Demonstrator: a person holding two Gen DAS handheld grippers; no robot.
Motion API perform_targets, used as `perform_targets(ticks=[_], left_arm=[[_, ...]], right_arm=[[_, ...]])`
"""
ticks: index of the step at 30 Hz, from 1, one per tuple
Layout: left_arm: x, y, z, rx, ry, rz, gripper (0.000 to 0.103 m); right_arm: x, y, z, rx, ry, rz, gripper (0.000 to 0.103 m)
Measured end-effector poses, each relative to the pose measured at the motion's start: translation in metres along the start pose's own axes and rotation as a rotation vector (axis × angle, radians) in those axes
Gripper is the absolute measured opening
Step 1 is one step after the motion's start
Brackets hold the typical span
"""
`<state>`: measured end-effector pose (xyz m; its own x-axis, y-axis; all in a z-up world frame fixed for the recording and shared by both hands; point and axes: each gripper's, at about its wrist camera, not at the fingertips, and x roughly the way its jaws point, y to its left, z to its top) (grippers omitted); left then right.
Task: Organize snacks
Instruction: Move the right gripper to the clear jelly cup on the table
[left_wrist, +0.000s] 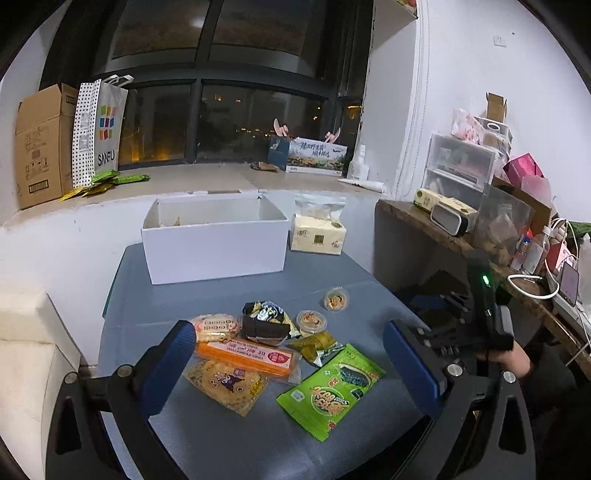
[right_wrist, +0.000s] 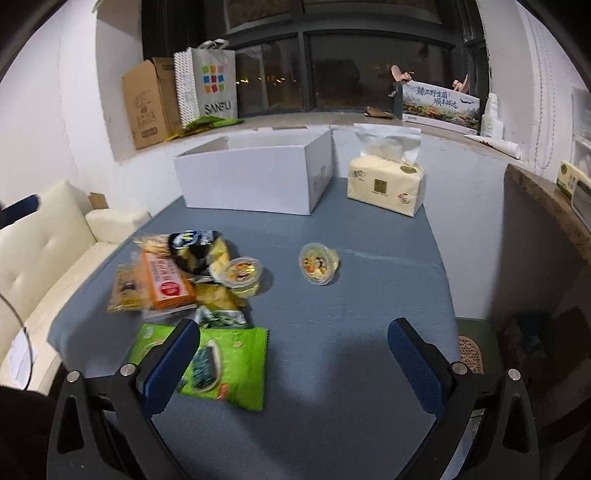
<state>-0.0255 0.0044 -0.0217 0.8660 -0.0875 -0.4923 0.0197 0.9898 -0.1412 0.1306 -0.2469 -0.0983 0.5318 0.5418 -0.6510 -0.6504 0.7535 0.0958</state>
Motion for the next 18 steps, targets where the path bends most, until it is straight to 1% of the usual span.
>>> perform_targets(ticks=[4,8,12,15,18], left_arm=[[0.001,0.000,-0.003,0.002,0.006,-0.005,0.103],[0.003,0.002,-0.005,-0.006,0.011,-0.003,0.103],[0.005,0.003,-0.005,-0.012,0.017,0.000,0.103],[0.005,0.005,-0.005,-0.013,0.020,0.001,0.103],[0.006,0.007,-0.006,-0.021,0.025,0.003,0.103]], right_arm=[[0.016,-0.009,0.017,0.058,-0.004,0.002,0.103],[0.039,-0.014,0.036,0.075,-0.005,-0.016,0.103],[0.080,-0.022,0.053,0.122,0.056,-0.037,0.103],[0.105,-0.020,0.055,0.114,0.076,-0.082,0.103],[0.122,-0.019,0.053,0.111,0.097,-0.099,0.103]])
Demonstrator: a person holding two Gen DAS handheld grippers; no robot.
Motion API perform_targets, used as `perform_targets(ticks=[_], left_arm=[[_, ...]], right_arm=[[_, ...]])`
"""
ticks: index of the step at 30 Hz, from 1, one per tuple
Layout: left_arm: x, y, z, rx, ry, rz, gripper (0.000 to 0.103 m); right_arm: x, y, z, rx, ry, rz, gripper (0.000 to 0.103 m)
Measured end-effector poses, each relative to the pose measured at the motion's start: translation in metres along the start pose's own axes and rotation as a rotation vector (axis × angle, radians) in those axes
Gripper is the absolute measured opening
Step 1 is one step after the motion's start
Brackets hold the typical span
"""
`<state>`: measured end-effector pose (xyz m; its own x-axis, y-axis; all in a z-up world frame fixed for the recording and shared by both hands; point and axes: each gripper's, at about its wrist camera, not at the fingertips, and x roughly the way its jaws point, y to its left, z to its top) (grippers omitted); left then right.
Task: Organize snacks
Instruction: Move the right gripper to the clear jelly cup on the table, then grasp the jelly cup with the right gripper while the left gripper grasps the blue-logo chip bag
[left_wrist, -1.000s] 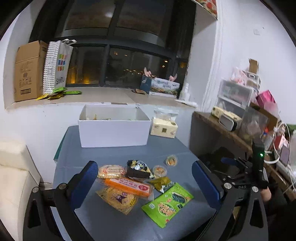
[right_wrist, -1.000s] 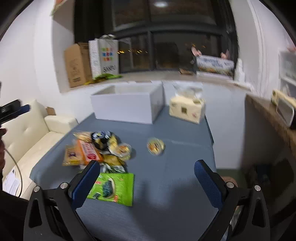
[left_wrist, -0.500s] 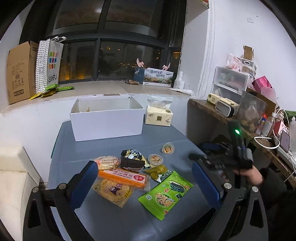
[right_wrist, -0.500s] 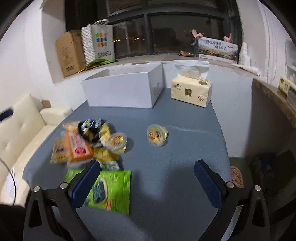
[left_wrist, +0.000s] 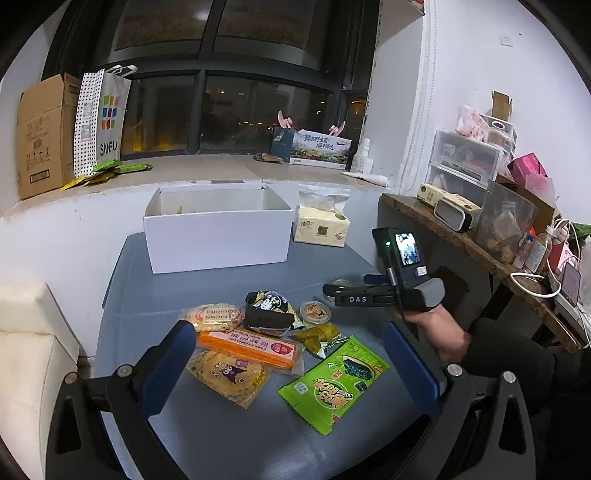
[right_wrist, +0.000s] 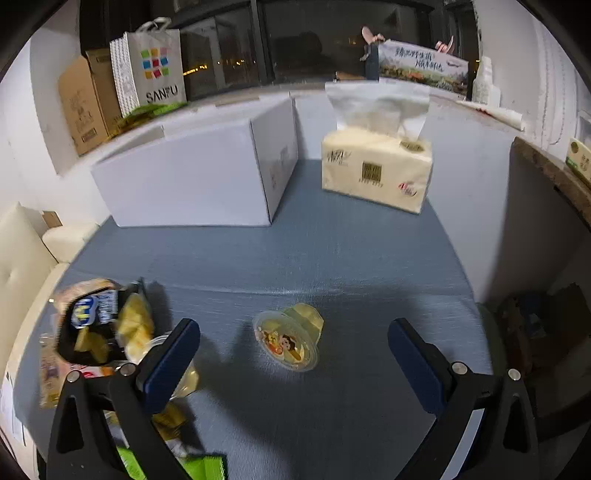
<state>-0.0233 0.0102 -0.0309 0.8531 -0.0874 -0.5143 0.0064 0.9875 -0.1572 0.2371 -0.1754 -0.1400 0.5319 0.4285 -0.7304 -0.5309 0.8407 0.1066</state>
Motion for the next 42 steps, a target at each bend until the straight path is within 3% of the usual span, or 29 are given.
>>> perform_targets(ticks=[6,8,9,10,15,22,29,36,37,39,40,42], left_arm=[[0.005,0.006,-0.003,-0.030,0.012,0.005,0.103],[0.007,0.007,-0.004,-0.038,0.017,0.006,0.103],[0.007,0.007,-0.005,-0.038,0.018,0.007,0.103],[0.007,0.008,-0.005,-0.037,0.018,0.011,0.103],[0.012,0.010,-0.007,-0.047,0.033,0.011,0.103],[0.050,0.010,-0.009,-0.059,0.114,-0.048,0.103],[0.138,0.005,0.011,0.105,0.232,-0.046,0.103],[0.208,0.021,0.028,0.205,0.383,-0.038,0.100],[0.214,0.022,0.028,0.212,0.402,-0.047,0.095],[0.227,0.023,0.027,0.232,0.448,-0.060,0.074],[0.233,0.022,0.025,0.244,0.478,-0.066,0.047],[0.236,0.016,0.023,0.306,0.485,-0.058,0.043]], right_arm=[[0.018,-0.001,-0.001,-0.003,0.034,0.011,0.101],[0.020,0.000,0.004,-0.012,0.038,0.012,0.088],[0.023,0.001,0.006,-0.015,0.048,0.012,0.062],[0.026,0.001,0.007,-0.017,0.067,0.008,0.050],[0.026,-0.003,0.012,0.007,0.081,0.032,0.050],[-0.005,-0.010,-0.003,0.057,0.011,0.094,0.050],[-0.056,-0.010,-0.026,0.078,-0.072,0.145,0.050],[-0.098,-0.003,-0.032,0.033,-0.151,0.162,0.050],[-0.101,-0.002,-0.033,0.031,-0.156,0.169,0.050],[-0.106,0.000,-0.035,0.016,-0.163,0.172,0.050],[-0.106,0.002,-0.036,0.013,-0.160,0.176,0.050],[-0.103,0.003,-0.037,0.011,-0.155,0.178,0.050]])
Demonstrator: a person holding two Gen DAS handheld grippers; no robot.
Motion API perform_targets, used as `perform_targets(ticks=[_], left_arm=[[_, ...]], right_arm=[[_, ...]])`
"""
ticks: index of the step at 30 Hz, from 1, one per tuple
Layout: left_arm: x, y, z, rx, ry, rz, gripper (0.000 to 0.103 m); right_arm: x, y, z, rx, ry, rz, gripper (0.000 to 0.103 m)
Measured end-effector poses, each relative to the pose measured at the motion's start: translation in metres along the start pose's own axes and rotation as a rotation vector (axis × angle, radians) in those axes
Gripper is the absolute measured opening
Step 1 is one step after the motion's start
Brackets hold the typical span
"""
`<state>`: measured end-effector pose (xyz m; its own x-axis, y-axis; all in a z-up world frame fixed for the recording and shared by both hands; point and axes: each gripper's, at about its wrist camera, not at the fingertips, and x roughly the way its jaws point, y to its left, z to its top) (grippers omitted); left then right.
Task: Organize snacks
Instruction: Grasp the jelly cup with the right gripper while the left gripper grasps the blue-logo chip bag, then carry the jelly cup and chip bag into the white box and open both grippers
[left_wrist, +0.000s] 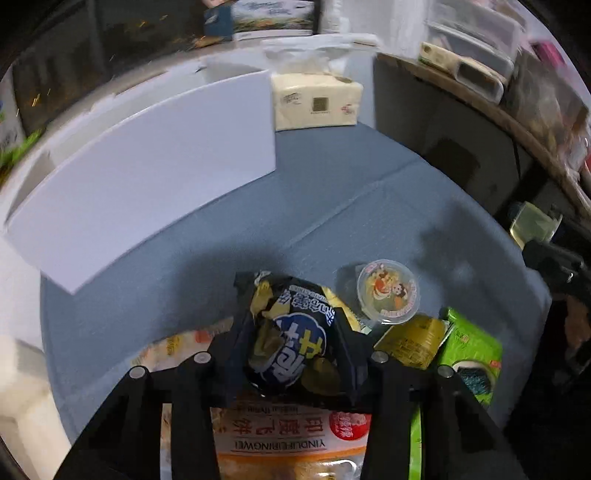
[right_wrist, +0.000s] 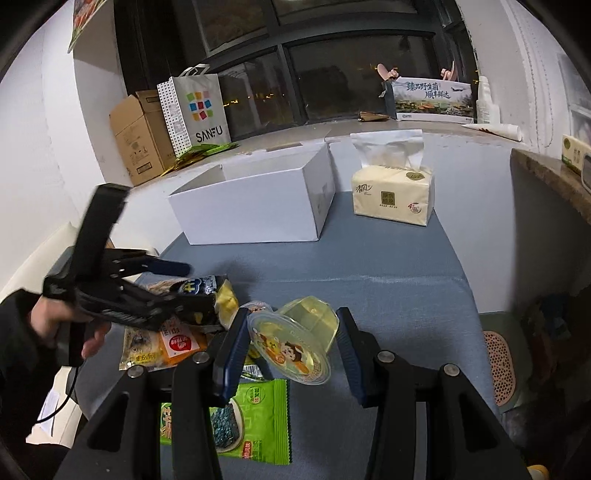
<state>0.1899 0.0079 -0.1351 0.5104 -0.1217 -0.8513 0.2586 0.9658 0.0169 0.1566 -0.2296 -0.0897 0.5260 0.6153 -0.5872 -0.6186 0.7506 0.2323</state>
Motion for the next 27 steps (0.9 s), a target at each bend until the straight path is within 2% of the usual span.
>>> perform_targets(ticks=[1,2,5,7,11,13,16,19,22,27], left_arm=[[-0.002,-0.003,0.000,0.013,-0.007,0.009,0.035],[-0.005,-0.004,-0.001,0.012,-0.023,0.015,0.031],[-0.026,0.002,-0.008,-0.037,-0.109,-0.019,0.029],[-0.043,0.004,-0.014,-0.054,-0.168,0.001,0.029],[-0.096,0.023,-0.026,-0.179,-0.369,-0.001,0.029],[-0.121,0.041,-0.022,-0.254,-0.462,-0.007,0.029],[-0.149,0.070,-0.006,-0.317,-0.550,0.017,0.028],[-0.161,0.101,0.017,-0.349,-0.594,0.039,0.029],[-0.157,0.133,0.045,-0.382,-0.596,0.044,0.029],[-0.118,0.178,0.091,-0.407,-0.516,0.113,0.029]], right_arm=[[0.001,0.000,-0.001,0.002,0.004,0.002,0.050],[0.002,0.000,-0.001,0.006,0.007,0.007,0.050],[0.002,0.002,-0.002,-0.001,0.008,0.012,0.050],[0.001,0.003,-0.002,-0.001,0.003,0.019,0.050],[0.003,0.005,0.005,-0.002,0.001,0.043,0.050],[0.007,0.006,0.016,-0.002,-0.005,0.069,0.050],[0.018,0.011,0.048,-0.005,-0.017,0.114,0.050],[0.029,0.017,0.085,-0.010,-0.042,0.153,0.050],[0.046,0.026,0.127,-0.028,-0.062,0.170,0.050],[0.100,0.033,0.190,-0.022,-0.015,0.156,0.050]])
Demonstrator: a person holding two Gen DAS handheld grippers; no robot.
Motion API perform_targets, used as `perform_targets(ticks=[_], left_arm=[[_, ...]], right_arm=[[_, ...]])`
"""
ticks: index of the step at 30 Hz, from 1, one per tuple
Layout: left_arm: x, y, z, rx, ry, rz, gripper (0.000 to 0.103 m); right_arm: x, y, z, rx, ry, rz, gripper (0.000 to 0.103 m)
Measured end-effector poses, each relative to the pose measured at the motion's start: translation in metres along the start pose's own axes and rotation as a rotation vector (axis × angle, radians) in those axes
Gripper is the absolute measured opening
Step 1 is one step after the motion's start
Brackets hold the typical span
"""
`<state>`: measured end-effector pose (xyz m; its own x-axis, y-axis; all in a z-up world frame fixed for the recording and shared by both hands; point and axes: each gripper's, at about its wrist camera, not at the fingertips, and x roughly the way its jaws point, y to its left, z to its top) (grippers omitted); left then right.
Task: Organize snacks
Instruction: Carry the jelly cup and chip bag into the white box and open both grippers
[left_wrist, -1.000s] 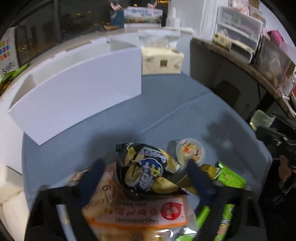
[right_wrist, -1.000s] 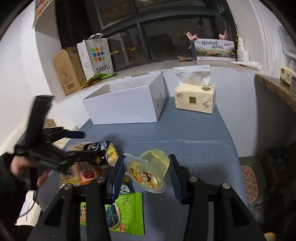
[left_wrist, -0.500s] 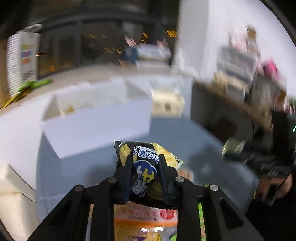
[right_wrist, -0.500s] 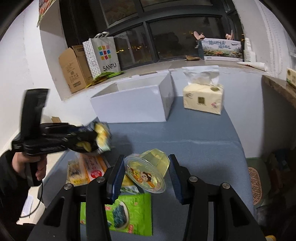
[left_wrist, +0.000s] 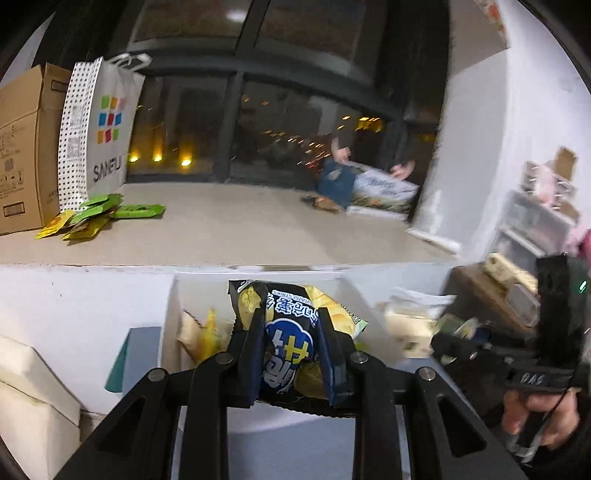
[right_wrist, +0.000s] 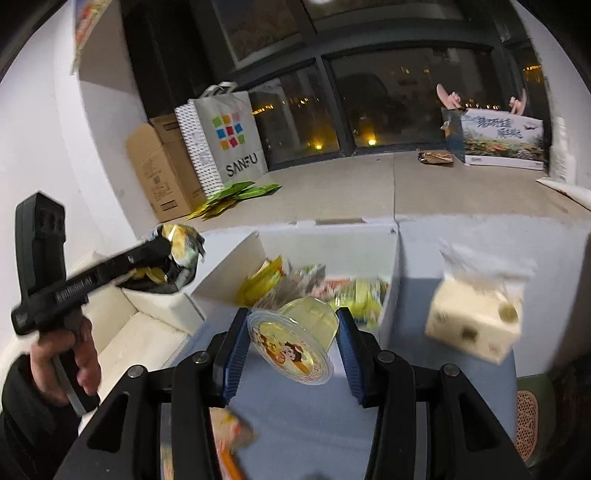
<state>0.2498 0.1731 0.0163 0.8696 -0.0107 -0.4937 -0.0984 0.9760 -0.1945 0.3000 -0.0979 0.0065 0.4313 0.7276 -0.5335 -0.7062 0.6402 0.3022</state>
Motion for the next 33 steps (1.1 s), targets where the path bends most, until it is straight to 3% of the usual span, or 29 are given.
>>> perform_targets(ticks=[4,7,9,10,11,12,13,16,23,33], left_arm=[[0.040,0.016,0.004,-0.014,0.058,0.040,0.029],[0.054,0.030,0.005,-0.046,0.055,0.083,0.033],[0.061,0.041,0.005,-0.090,0.071,0.097,0.059],[0.062,0.046,0.005,-0.106,0.070,0.116,0.093],[0.062,0.049,0.004,-0.115,0.064,0.116,0.103],[0.060,0.053,0.002,-0.122,0.051,0.110,0.103],[0.059,0.057,0.001,-0.131,0.056,0.108,0.103],[0.052,0.060,-0.003,-0.118,0.068,0.128,0.103],[0.002,0.049,-0.019,-0.074,0.043,0.096,0.103],[-0.112,-0.014,-0.084,0.030,0.009,-0.002,0.103]], right_arm=[[0.046,-0.011,0.038,0.012,0.064,-0.040,0.050],[0.070,-0.020,0.050,0.018,0.097,-0.054,0.050],[0.080,-0.024,0.052,0.029,0.114,-0.062,0.050],[0.084,-0.026,0.054,0.034,0.116,-0.053,0.052],[0.087,-0.027,0.055,0.036,0.117,-0.048,0.059],[0.091,-0.030,0.055,0.047,0.118,-0.069,0.090],[0.091,-0.031,0.055,0.059,0.117,-0.083,0.103],[0.094,-0.035,0.052,0.098,0.119,-0.124,0.103],[0.081,-0.022,0.041,0.061,0.086,-0.087,0.103],[-0.001,0.016,-0.010,-0.075,0.043,-0.027,0.103]])
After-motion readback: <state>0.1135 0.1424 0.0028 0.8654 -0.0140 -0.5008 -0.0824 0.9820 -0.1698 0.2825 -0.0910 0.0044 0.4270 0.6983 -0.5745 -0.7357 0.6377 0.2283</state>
